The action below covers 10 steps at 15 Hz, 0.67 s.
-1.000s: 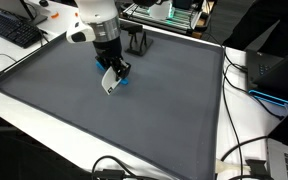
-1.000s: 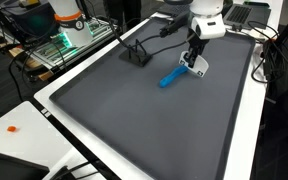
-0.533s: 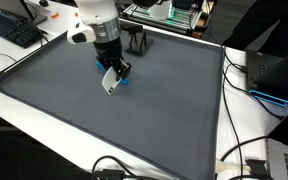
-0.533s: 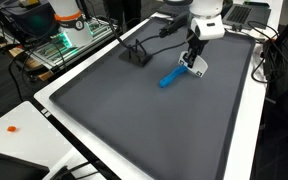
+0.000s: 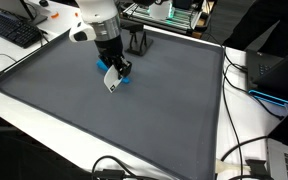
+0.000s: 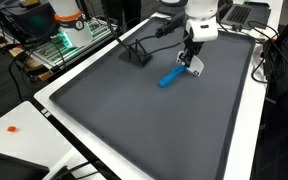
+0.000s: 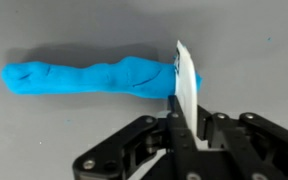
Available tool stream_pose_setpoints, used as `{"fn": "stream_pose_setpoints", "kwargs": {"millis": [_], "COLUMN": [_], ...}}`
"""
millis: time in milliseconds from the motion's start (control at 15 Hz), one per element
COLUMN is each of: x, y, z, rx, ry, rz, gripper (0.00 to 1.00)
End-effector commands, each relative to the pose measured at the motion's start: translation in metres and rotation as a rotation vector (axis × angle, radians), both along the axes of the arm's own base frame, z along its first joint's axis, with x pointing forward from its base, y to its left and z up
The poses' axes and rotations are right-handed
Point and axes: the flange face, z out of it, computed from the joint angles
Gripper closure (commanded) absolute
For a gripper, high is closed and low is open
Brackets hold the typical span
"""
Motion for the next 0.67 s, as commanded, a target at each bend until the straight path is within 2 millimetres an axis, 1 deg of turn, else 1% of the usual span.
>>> {"fn": "stream_pose_setpoints", "kwargs": {"millis": [0,333,600], "x": [-0.026,-0.04,-0.046], "y": [-0.005,-0.005,-0.003], "z": [-0.015,-0.023,-0.021], "rx": [0.021,0.007,0.006], "ry": [0.011,-0.019,-0.003], "rz": [-0.018,-0.008,0.003], "gripper": [0.98,0.98,0.98]}}
